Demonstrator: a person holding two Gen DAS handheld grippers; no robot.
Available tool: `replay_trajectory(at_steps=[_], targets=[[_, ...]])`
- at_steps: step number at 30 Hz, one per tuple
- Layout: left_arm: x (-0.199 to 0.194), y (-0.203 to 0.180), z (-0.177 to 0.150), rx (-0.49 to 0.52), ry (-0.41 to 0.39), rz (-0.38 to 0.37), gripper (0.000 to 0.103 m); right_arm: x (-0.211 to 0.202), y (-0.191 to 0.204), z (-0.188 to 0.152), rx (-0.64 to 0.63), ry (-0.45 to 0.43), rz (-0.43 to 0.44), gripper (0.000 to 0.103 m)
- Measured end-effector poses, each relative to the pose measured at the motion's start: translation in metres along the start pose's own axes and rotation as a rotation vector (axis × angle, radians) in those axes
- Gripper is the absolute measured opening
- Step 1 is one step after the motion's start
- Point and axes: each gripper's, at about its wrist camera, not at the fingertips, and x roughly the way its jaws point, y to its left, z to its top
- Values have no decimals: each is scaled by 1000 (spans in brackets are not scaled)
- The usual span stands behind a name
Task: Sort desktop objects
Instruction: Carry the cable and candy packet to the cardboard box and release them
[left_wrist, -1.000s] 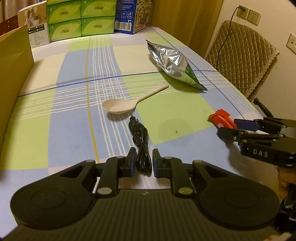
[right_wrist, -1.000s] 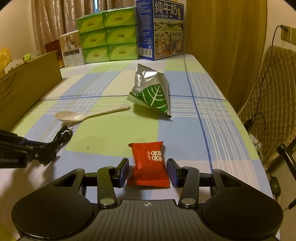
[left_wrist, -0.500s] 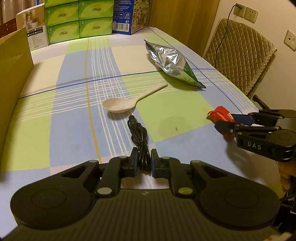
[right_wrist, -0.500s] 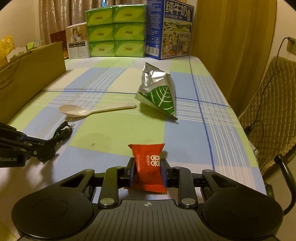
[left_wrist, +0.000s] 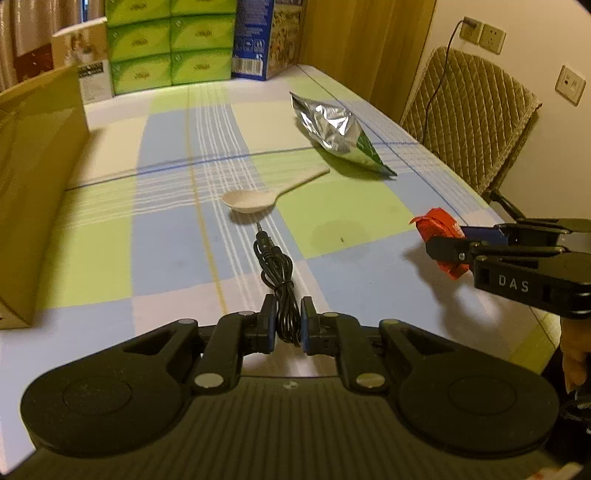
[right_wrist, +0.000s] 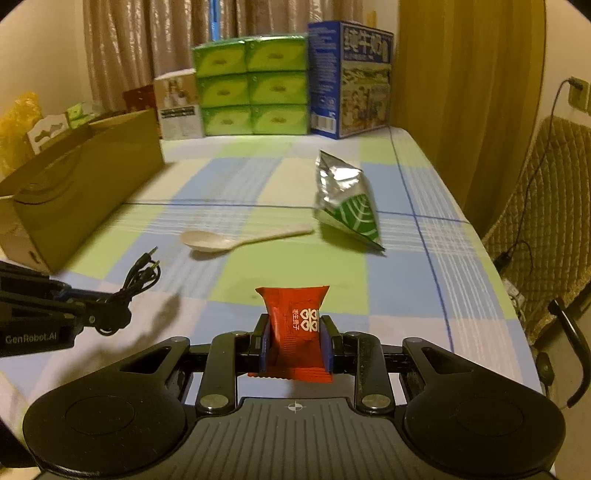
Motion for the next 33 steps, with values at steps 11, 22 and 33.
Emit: replay_trajectory(at_steps=[11, 22, 33], targets=[[-68, 24, 3, -11, -85, 69, 10, -20, 53, 29, -78, -59, 85, 24], [-142, 85, 9, -44, -164, 190, 9, -12, 141, 85, -195, -131, 241, 24], [-183, 168, 35, -27, -189, 302, 10, 22, 228, 156, -181, -139, 391, 24]])
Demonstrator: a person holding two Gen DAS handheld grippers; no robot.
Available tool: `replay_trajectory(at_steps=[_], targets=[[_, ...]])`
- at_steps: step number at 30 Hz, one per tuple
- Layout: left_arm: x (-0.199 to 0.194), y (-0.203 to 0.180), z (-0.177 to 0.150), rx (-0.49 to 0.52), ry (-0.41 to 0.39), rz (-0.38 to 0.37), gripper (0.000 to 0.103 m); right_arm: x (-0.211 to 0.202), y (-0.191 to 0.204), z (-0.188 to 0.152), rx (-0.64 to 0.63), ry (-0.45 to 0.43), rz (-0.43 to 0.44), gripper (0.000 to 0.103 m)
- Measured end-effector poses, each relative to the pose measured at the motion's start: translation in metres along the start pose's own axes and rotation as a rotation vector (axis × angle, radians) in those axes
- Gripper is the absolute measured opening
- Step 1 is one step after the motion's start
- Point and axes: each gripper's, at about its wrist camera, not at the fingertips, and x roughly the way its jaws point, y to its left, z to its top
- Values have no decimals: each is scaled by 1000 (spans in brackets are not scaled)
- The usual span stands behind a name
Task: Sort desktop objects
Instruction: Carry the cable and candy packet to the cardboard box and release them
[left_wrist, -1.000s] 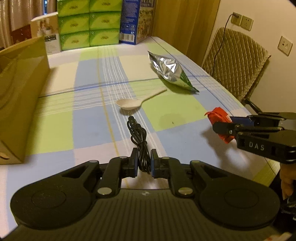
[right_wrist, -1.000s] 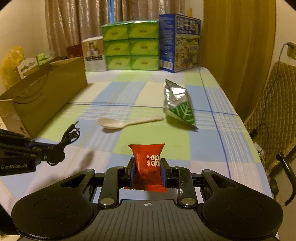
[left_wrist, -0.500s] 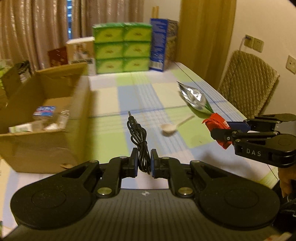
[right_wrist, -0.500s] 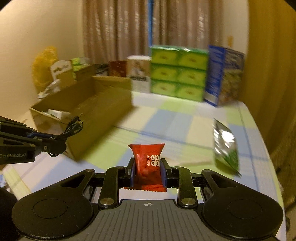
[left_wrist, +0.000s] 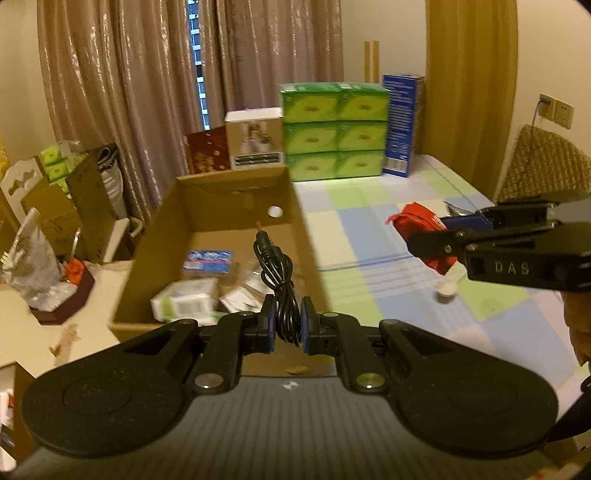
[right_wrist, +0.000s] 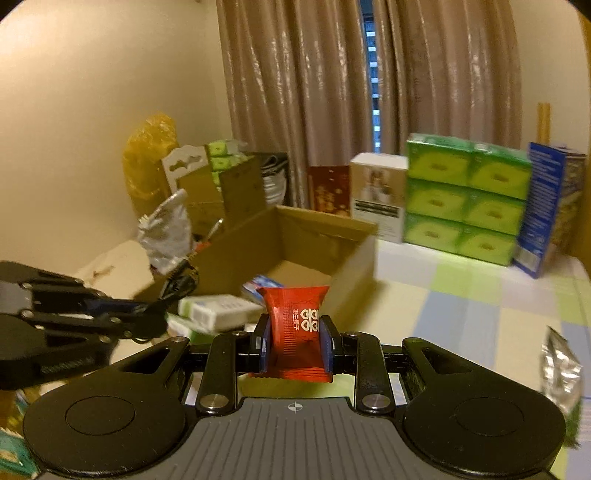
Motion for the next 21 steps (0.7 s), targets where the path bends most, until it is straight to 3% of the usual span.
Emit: replay_trajectory(at_steps=[8, 14, 17, 21], targets=[[35, 52, 17, -2, 13, 19, 10, 55, 6, 23, 27, 27, 16, 24], [70, 65, 20, 9, 21, 0, 10, 81, -1, 25, 64, 48, 4, 24], [87, 68, 18, 8, 25, 8, 20, 90, -3, 23, 66, 59, 5, 24], [93, 77, 10, -38, 15, 5, 21, 99, -2, 20, 70, 70, 11, 24]])
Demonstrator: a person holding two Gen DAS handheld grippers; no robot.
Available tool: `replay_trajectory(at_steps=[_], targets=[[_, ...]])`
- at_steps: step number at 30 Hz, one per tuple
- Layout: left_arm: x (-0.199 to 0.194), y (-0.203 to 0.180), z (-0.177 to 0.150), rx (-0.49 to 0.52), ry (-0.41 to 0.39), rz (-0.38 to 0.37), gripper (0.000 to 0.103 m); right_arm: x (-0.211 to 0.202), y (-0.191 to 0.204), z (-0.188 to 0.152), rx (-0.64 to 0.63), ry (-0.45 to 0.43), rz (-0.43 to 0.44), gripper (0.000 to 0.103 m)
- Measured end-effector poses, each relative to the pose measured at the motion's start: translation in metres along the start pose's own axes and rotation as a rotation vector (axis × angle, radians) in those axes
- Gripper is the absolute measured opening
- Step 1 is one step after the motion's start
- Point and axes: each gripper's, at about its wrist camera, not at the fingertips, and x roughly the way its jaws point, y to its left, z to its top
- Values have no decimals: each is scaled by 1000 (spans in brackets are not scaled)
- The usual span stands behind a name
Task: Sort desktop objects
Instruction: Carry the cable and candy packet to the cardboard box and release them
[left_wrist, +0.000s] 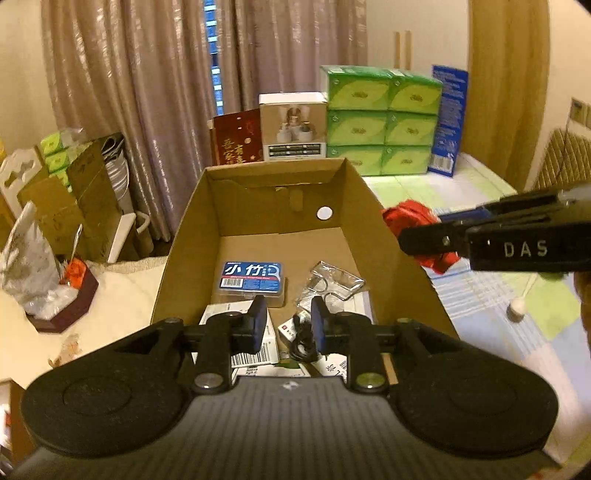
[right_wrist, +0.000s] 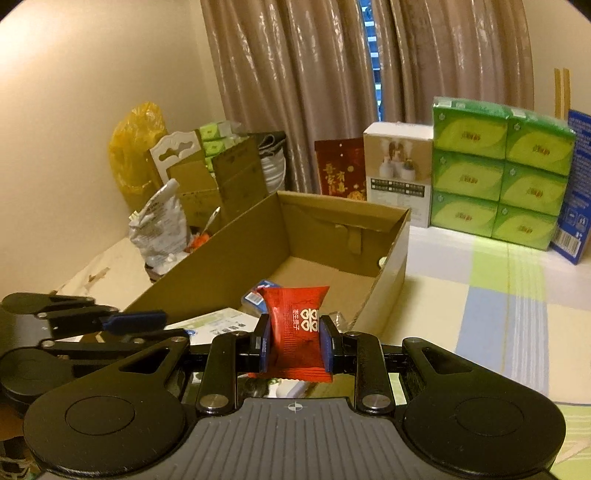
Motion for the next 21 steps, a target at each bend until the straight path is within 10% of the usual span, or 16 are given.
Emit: replay_trajectory(at_steps=[6, 8, 21], targets=[[-13, 18, -10, -71, -20, 22, 21, 11, 1, 5, 66, -4, 64, 31], [-19, 22, -12, -85, -27, 29, 21, 7, 1, 8, 92, -30, 64, 63], [-55, 9, -21, -147, -41, 15, 28, -84, -49, -29, 176, -75, -74, 69]])
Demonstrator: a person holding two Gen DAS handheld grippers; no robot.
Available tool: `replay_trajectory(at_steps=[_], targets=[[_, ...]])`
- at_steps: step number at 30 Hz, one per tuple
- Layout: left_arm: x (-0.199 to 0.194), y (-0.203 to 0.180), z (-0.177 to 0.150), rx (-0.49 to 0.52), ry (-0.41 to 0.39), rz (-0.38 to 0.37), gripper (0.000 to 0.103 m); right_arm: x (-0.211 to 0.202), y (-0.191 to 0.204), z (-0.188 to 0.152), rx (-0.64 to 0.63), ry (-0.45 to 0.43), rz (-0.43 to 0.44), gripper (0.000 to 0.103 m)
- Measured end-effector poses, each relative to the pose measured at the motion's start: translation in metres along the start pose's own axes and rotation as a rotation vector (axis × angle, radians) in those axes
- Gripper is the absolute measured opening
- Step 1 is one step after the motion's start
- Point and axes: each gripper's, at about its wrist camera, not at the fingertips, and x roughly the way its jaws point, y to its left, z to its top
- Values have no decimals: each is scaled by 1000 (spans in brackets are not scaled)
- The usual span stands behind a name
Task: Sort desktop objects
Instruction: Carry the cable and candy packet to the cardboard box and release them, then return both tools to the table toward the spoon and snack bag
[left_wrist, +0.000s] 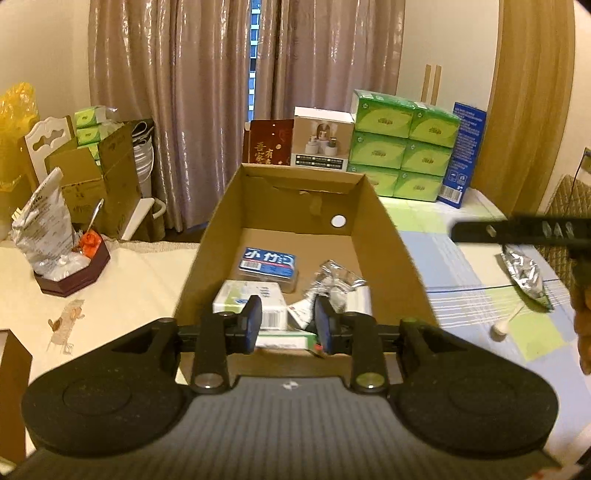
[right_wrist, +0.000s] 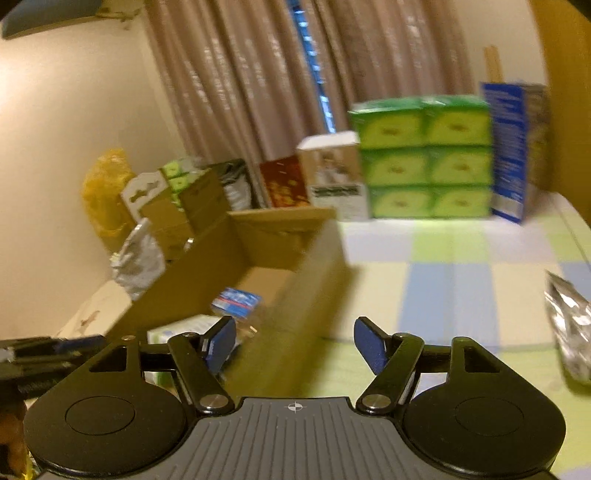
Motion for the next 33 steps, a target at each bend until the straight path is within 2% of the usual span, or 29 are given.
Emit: replay_trajectory(at_steps=[6, 7, 14, 25, 33], targets=[[-17, -23, -7, -31, 15, -22, 40, -42, -30, -26, 22, 31, -80, 81], [-21, -28, -8, -33, 17, -22, 46, -49, -34, -31, 23, 38, -93, 82], [-43, -59, -16, -43, 17, -26, 69, -92, -62, -54, 87, 36, -136, 91], [-60, -102, -31, -53, 11, -12, 100, -142, -101, -68, 187, 8, -210, 96], [-60, -131, -42, -29, 33, -16, 102, -171, -129, -78, 237, -11, -259, 97]])
